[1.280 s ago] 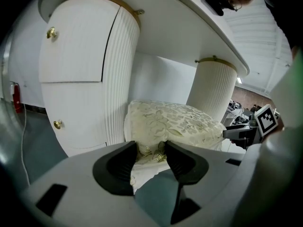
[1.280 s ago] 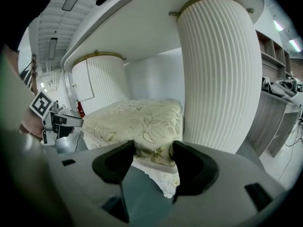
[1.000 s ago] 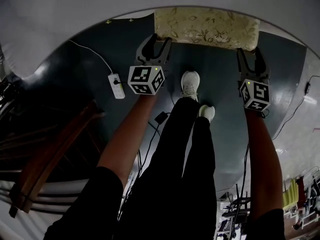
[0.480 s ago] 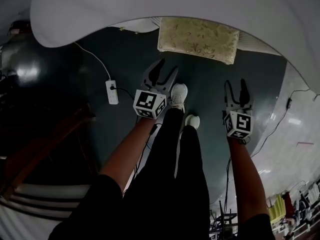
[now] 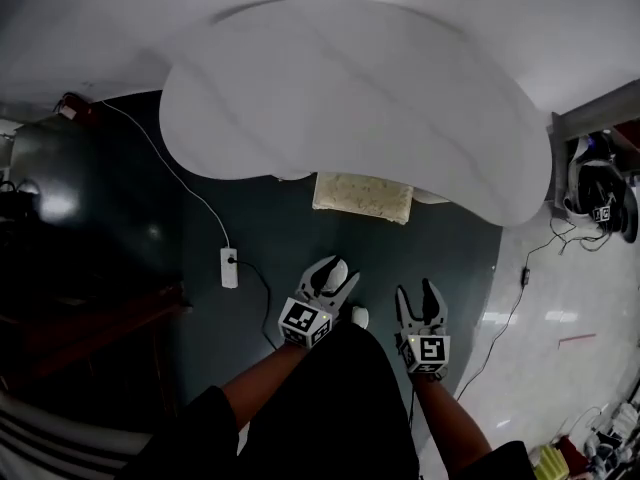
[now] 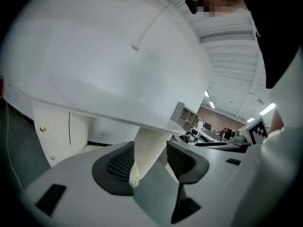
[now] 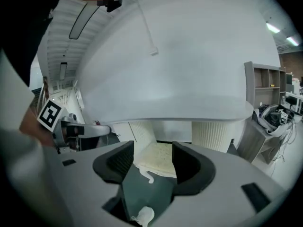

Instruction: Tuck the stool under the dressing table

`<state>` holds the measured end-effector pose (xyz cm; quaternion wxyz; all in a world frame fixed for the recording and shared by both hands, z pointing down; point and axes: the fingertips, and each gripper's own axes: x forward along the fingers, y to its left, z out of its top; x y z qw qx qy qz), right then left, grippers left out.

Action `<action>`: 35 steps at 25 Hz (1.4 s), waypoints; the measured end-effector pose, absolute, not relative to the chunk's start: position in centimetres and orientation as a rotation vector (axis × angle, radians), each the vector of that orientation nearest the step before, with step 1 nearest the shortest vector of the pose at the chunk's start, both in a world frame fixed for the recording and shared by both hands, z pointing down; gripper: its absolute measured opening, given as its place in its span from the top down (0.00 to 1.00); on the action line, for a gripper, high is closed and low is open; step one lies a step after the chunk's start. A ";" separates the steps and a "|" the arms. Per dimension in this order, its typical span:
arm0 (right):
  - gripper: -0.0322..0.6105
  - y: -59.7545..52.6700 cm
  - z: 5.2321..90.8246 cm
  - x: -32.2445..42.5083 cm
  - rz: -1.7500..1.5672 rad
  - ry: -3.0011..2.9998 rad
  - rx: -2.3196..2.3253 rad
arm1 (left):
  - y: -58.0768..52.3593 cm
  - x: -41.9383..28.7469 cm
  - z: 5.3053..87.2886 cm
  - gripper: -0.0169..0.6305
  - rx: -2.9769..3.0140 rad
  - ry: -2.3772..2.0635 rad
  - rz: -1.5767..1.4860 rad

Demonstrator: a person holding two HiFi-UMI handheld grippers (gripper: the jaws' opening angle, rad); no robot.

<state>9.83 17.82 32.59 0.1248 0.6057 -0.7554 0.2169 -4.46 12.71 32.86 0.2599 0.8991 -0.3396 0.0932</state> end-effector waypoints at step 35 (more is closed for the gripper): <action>0.87 9.8 -2.0 12.0 0.361 -2.593 1.837 | 6.0 -0.1 -0.8 0.94 2.635 -1.065 -0.017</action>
